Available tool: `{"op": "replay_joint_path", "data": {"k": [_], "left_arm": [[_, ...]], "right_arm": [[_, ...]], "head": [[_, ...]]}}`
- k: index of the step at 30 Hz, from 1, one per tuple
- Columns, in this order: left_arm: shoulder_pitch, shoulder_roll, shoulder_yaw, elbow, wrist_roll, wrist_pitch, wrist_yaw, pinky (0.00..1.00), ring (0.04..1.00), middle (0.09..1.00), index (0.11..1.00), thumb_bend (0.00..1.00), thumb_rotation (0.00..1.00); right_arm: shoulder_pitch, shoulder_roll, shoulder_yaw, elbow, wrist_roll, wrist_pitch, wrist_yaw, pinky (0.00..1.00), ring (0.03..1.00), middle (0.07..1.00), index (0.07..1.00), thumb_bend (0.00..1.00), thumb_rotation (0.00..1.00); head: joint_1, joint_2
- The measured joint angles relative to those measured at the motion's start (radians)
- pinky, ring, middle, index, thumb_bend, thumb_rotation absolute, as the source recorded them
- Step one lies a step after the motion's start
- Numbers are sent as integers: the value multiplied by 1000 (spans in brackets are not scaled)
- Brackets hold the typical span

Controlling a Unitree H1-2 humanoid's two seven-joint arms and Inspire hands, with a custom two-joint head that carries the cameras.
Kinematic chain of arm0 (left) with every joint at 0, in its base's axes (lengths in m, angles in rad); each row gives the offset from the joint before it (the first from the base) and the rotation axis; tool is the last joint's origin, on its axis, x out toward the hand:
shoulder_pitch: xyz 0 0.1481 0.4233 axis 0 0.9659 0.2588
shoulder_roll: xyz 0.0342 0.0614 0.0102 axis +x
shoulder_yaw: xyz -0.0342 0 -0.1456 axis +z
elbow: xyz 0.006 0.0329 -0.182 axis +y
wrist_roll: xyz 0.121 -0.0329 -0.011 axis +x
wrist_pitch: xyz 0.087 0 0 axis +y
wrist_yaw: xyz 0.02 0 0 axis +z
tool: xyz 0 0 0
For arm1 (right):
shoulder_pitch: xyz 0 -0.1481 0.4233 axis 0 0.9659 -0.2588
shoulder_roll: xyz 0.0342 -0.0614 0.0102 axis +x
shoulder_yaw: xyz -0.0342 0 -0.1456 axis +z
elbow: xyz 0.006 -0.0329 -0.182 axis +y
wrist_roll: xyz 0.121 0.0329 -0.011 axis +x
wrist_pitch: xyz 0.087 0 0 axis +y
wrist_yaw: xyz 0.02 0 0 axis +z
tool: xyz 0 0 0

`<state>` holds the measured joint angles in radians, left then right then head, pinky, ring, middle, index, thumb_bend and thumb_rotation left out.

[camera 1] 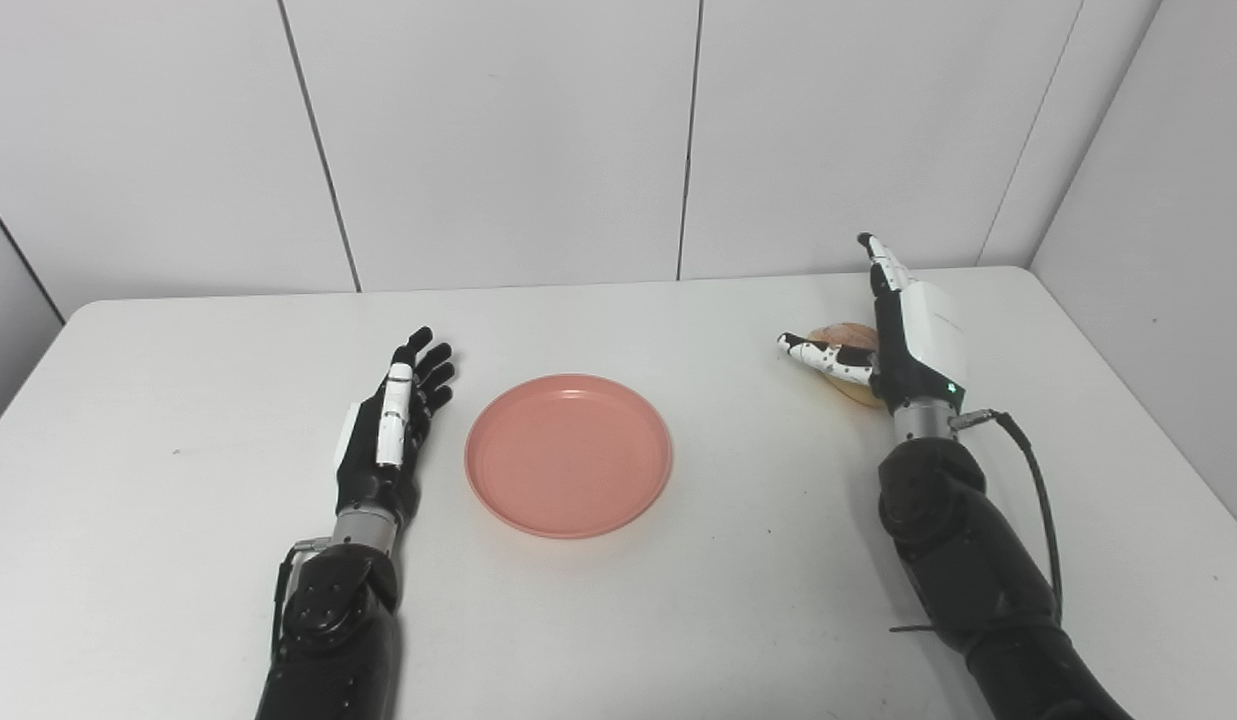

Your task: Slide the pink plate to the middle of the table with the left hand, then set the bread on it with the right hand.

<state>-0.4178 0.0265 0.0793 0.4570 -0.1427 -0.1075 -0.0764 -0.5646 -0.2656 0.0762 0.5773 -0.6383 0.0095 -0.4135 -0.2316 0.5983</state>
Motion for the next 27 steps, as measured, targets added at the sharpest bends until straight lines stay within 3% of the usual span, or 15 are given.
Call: {"op": "replay_joint_path", "data": {"k": [9, 13, 17, 24, 27], "left_arm": [[1, 0, 1, -3, 1, 0, -1, 916, 903, 890, 890, 415, 1000], [7, 0, -1, -15, 4, 7, -1, 914, 904, 891, 891, 419, 1000], [8, 0, -1, -16, 4, 7, -1, 917, 907, 893, 895, 421, 1000], [8, 1, -1, -16, 5, 7, -1, 919, 912, 899, 901, 414, 1000], [8, 1, -2, -16, 5, 7, -1, 917, 908, 894, 895, 407, 1000]], "right_arm": [[-4, -23, 24, 20, 7, 62, 41, 805, 886, 913, 917, 783, 362], [-7, -23, 38, 39, 10, 94, 68, 731, 839, 889, 889, 689, 256], [-7, -23, 36, 43, 30, 99, 72, 622, 754, 849, 841, 526, 76], [-6, -23, 35, 42, 58, 98, 64, 558, 688, 774, 777, 404, 1], [-6, -23, 33, 42, 78, 96, 62, 426, 557, 684, 752, 391, 0]], "head": [[2, 5], [3, 8], [6, 9], [9, 9], [11, 11]]}}
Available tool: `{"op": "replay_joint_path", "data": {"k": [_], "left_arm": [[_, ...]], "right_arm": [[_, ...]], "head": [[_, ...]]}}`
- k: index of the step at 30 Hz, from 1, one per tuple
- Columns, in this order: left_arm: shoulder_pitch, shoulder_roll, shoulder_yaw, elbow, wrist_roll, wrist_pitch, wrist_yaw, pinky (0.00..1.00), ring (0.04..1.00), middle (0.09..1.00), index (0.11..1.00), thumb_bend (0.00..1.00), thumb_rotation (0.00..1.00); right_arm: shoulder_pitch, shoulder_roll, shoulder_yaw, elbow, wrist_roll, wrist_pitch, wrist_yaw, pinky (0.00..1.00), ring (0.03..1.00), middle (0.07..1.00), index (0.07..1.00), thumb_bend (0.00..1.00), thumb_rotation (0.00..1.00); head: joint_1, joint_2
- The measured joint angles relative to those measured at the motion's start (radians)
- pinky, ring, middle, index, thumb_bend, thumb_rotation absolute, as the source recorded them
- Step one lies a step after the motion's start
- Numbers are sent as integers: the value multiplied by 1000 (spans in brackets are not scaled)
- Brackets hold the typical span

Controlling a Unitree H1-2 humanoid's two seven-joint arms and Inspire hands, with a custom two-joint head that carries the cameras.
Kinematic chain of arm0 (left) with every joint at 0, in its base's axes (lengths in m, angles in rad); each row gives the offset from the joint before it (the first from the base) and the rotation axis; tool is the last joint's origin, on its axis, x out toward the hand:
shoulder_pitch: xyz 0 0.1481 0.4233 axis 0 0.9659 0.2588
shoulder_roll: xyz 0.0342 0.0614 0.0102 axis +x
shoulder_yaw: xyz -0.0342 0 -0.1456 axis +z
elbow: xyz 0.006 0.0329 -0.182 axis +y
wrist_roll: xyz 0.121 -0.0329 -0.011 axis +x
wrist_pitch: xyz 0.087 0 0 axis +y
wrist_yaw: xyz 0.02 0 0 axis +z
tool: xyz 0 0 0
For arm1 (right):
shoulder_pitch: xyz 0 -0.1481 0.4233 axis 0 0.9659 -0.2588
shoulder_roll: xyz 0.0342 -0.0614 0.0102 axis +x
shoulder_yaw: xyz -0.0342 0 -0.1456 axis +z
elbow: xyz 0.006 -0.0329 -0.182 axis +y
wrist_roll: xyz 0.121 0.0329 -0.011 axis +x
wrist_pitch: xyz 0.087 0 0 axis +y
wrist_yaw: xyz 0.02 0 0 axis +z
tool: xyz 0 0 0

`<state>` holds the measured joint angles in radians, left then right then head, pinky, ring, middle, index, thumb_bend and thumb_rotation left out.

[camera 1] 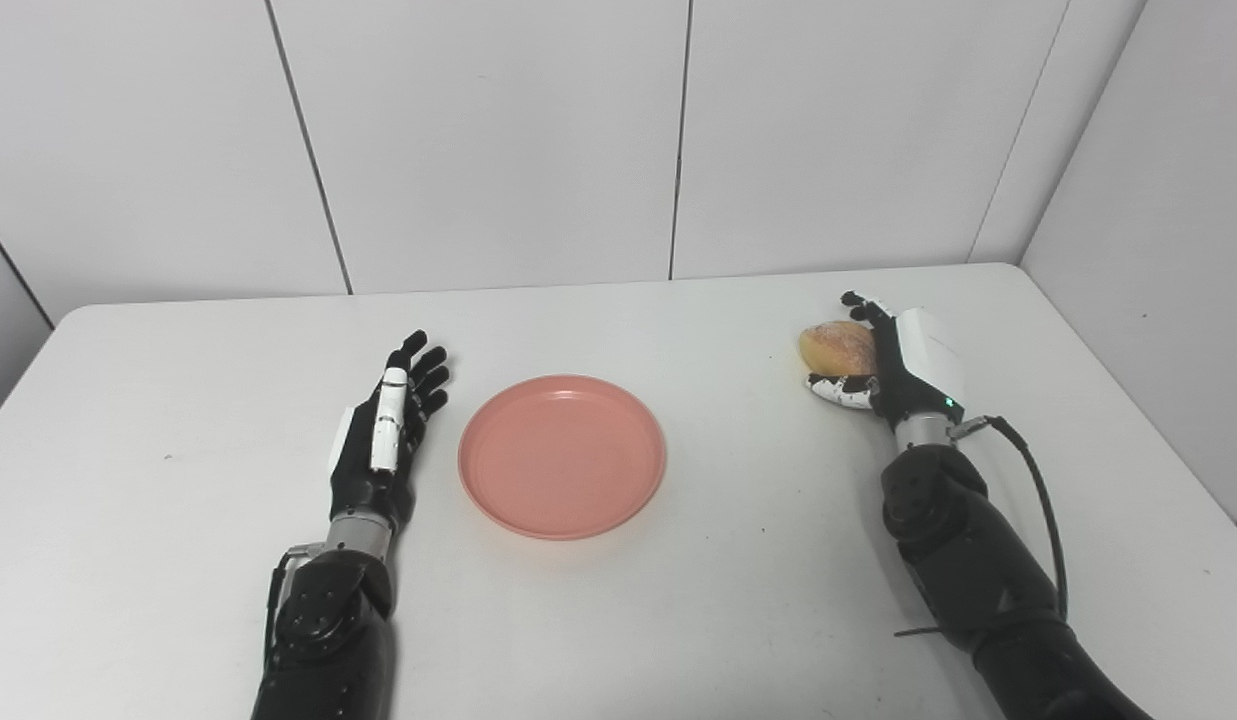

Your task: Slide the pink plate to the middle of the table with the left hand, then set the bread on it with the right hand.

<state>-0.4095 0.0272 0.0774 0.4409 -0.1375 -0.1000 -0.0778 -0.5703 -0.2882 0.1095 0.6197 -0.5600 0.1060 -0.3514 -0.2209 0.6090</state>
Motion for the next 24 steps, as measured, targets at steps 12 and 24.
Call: {"op": "replay_joint_path", "data": {"k": [12, 24], "left_arm": [[0, 0, -3, 1, 7, 2, 1, 906, 900, 885, 887, 428, 1000], [0, -7, -21, 1, 54, -1, 38, 874, 881, 868, 869, 421, 1000]], "right_arm": [[1, 1, -3, -5, 33, -7, -16, 380, 494, 583, 700, 427, 0], [13, -2, -5, -79, 62, -9, -6, 387, 477, 559, 644, 457, 0]], "head": [[14, 2], [63, -3]]}}
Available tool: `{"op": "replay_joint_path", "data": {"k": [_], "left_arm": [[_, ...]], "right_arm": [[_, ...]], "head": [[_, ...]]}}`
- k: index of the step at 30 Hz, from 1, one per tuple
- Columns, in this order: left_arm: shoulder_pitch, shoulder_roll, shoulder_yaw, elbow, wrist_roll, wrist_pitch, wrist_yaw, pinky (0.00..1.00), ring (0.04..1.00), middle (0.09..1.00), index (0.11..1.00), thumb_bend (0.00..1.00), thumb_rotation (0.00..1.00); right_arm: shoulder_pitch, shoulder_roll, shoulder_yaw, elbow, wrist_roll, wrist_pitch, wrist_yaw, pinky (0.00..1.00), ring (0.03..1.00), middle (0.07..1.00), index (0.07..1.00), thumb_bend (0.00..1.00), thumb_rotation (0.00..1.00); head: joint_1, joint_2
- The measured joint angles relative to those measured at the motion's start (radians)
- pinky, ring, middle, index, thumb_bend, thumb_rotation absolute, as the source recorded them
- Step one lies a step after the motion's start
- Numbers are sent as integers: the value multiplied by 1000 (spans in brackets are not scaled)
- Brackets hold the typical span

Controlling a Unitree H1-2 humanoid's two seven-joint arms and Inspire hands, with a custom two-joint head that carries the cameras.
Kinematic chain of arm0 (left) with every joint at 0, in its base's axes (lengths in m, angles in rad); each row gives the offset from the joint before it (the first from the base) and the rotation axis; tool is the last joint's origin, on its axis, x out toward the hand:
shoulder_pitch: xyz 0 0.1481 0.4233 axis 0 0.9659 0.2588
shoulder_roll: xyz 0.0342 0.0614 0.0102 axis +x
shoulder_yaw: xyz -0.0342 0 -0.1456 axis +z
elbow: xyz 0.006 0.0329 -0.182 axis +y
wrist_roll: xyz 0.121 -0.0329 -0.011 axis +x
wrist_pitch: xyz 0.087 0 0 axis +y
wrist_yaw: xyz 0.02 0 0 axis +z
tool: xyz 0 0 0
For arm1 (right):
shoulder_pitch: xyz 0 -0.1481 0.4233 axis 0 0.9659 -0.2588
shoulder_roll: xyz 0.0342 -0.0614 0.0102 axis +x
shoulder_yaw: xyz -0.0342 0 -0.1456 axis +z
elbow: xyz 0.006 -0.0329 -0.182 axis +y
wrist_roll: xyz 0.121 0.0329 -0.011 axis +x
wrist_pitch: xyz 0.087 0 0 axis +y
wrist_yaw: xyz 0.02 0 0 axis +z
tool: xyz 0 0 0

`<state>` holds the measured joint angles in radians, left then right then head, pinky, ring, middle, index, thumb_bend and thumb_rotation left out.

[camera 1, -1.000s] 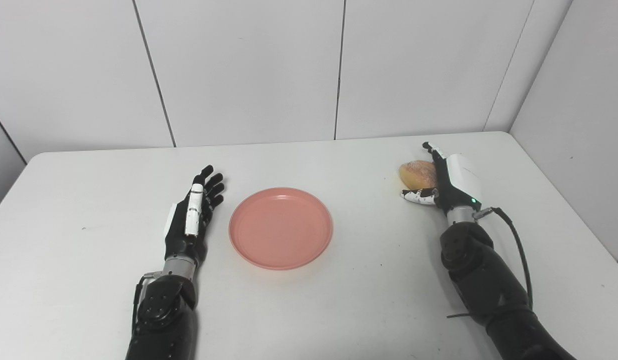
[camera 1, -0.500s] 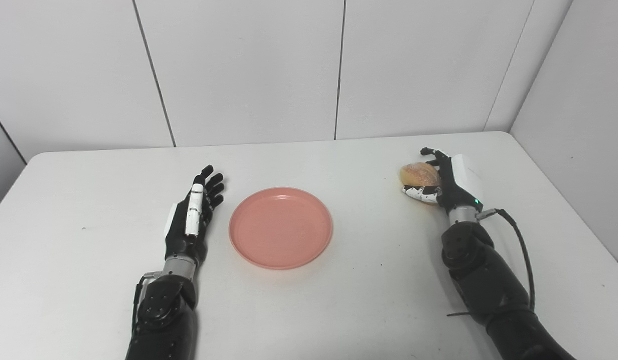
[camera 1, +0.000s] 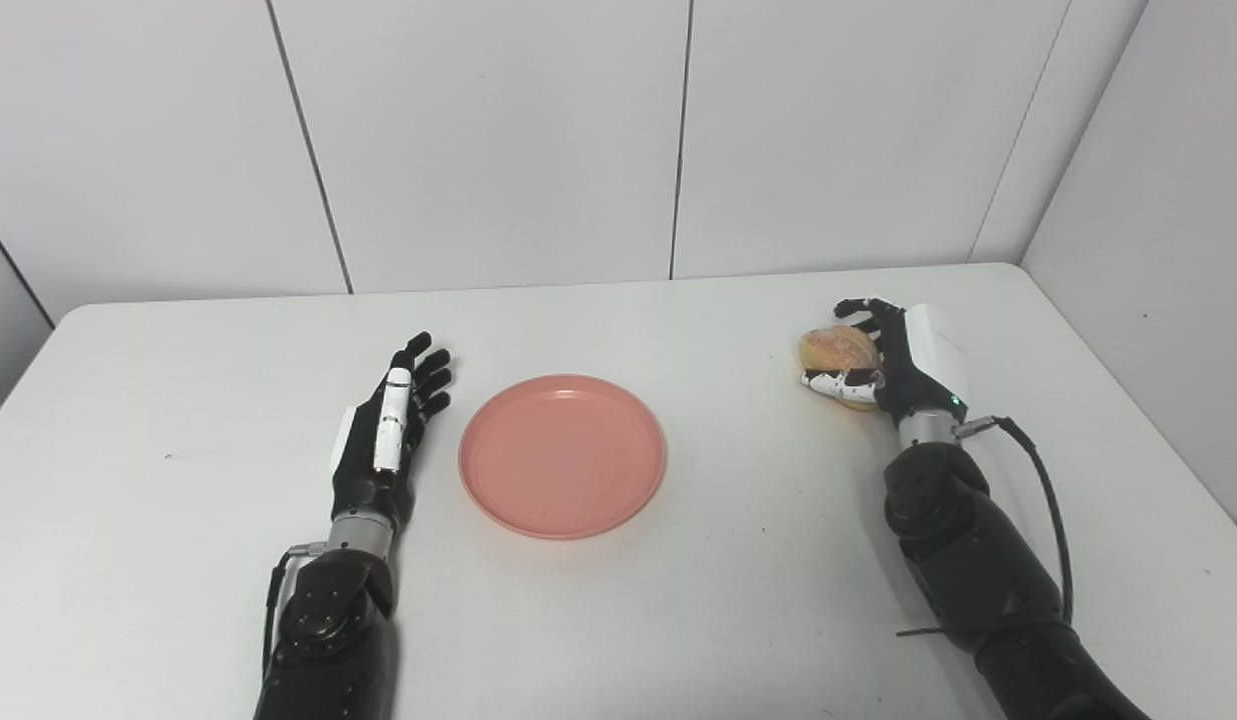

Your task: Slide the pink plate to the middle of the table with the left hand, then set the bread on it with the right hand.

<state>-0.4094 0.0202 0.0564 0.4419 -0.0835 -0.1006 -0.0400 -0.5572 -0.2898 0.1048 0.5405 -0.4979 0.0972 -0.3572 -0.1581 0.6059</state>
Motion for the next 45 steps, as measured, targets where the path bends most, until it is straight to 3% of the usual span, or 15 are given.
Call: {"op": "replay_joint_path", "data": {"k": [9, 14, 16, 25, 36, 45], "left_arm": [[8, -11, -20, -16, 48, 7, 46, 841, 863, 848, 844, 423, 1000], [9, -20, -24, -14, 62, 3, 61, 851, 874, 855, 847, 423, 1000], [8, -22, -24, -12, 60, 0, 60, 852, 877, 860, 852, 411, 1000], [2, -39, -25, -1, 43, -25, 40, 853, 880, 863, 851, 404, 1000], [1, -57, -40, 0, 43, -25, 40, 911, 909, 890, 880, 473, 1000], [1, -58, -48, 0, 46, -24, 41, 910, 902, 886, 876, 484, 1000]], "right_arm": [[23, 10, 31, -172, 28, -41, 99, 435, 511, 566, 640, 442, 0], [63, 46, 51, -284, 47, -40, 162, 387, 482, 561, 644, 461, 0], [73, 62, 61, -308, 47, -39, 181, 351, 444, 540, 534, 486, 90], [110, 83, 82, -385, 49, -41, 249, 439, 519, 591, 496, 495, 124], [111, 130, 137, -391, 38, -48, 285, 428, 509, 575, 494, 494, 117], [97, 180, 183, -313, 1, -93, 282, 409, 491, 567, 496, 494, 119]], "head": [[29, 3], [34, 0], [38, -2], [68, -3], [150, -2], [153, 0]]}}
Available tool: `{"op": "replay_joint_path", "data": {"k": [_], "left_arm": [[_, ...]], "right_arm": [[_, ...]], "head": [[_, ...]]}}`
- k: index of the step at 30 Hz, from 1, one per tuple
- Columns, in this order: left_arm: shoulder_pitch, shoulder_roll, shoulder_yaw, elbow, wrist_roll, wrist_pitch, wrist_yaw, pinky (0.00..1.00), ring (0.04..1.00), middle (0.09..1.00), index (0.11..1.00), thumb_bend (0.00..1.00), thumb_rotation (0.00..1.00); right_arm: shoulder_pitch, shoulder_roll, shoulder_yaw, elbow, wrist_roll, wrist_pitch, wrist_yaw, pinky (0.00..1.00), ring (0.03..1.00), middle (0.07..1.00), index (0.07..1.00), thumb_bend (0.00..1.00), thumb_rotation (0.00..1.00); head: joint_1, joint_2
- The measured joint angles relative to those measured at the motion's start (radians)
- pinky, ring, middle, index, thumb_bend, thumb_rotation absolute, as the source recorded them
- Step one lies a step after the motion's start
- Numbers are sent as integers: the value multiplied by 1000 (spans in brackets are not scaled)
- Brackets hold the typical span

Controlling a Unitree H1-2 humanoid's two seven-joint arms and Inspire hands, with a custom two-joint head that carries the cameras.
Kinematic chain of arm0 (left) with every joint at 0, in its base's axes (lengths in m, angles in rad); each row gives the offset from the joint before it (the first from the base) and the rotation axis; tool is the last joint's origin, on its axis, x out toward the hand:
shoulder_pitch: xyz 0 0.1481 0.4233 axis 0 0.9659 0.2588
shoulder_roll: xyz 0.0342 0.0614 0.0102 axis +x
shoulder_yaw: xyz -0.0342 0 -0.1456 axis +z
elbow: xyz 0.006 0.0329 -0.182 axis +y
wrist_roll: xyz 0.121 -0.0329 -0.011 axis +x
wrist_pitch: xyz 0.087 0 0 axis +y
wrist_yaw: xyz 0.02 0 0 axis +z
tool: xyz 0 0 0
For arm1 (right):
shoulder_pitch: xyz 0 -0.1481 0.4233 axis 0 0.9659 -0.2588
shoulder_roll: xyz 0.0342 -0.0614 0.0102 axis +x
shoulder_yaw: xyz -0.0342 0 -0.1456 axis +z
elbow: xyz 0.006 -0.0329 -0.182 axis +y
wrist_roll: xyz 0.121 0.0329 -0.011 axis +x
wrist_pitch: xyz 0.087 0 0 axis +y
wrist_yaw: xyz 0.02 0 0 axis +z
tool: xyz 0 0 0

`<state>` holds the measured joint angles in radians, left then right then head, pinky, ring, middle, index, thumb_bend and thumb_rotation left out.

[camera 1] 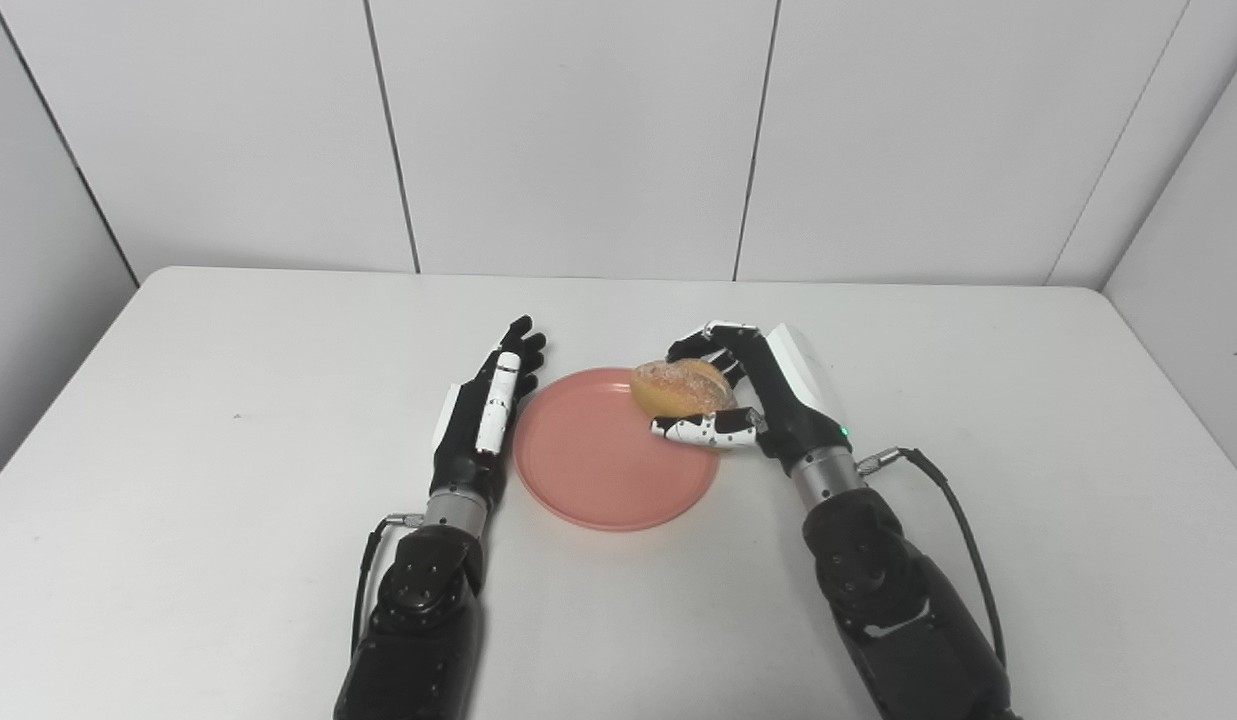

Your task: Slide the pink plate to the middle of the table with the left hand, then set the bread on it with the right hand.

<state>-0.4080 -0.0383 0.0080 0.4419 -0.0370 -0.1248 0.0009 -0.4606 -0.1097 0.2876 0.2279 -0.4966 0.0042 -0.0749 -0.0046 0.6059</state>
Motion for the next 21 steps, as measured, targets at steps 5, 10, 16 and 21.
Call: {"op": "replay_joint_path", "data": {"k": [5, 10, 16, 21], "left_arm": [[0, -3, 0, -1, 19, 3, 16, 899, 899, 881, 869, 473, 1000], [0, -6, -1, -2, 30, 4, 24, 906, 900, 883, 870, 469, 1000], [1, -6, -6, -2, 41, 4, 25, 907, 900, 885, 872, 476, 1000], [1, -6, -6, -2, 41, 4, 26, 903, 899, 882, 871, 470, 1000]], "right_arm": [[-25, 7, 26, 66, -41, -28, -12, 363, 450, 533, 495, 495, 116], [-50, 12, 53, 122, -76, -63, -25, 346, 430, 449, 544, 508, 6], [-88, 15, 83, 200, -126, -95, -46, 308, 396, 464, 514, 514, 0], [-105, 10, 105, 231, -166, -110, -59, 296, 390, 433, 542, 510, 0]], "head": [[-2, 0], [-3, 2], [-3, 5], [-8, 3]]}}
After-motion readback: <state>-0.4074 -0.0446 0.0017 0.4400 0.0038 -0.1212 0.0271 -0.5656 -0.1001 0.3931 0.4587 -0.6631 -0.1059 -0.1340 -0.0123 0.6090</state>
